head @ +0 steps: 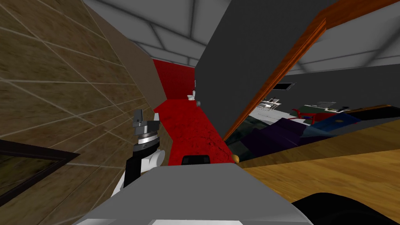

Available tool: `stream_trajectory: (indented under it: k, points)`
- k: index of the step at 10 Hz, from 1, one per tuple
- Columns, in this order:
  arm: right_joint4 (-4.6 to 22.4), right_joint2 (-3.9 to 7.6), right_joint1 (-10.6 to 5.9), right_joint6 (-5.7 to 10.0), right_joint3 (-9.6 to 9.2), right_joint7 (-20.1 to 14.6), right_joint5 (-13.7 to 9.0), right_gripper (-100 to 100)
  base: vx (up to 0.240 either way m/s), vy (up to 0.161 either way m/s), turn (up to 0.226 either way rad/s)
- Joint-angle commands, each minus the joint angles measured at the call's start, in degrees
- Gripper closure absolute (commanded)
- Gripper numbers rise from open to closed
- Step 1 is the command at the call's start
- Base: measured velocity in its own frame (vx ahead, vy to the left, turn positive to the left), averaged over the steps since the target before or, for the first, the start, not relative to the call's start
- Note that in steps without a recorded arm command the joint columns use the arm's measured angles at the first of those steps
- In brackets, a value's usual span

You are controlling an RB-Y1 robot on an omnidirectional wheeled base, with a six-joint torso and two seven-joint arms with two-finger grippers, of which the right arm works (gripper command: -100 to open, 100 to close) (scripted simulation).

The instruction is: Pull the door open

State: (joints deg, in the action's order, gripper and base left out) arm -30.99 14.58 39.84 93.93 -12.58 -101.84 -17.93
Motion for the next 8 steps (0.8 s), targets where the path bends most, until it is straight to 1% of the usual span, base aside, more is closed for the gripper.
stream_trajectory:
  k: [1,3,4,5,6,7,8]
  points:
    - [-1.0,0.34,0.79,-1.58,0.22,0.3,-0.2,100,-0.008,-0.015,0.021]
    - [-0.9,0.08,1.59,-2.70,0.04,0.1,-0.4,100,-0.018,-0.002,0.116]
    - [-0.9,0.08,1.59,-2.70,0.04,0.1,-0.4,100,-0.024,0.002,0.034]
    - [-0.4,-0.42,2.43,-2.70,-0.23,0.7,-0.1,100,-0.043,0.011,0.219]
    - [-0.4,-0.42,2.43,-2.70,-0.23,0.7,-0.1,100,-0.036,0.003,0.120]
    - [-0.8,-0.42,2.43,-2.70,-0.23,0.7,-0.1,100,-0.018,0.002,-0.003]
    - [-0.4,-0.42,2.43,-2.70,-0.23,0.7,-0.1,100,-0.009,0.002,-0.017]
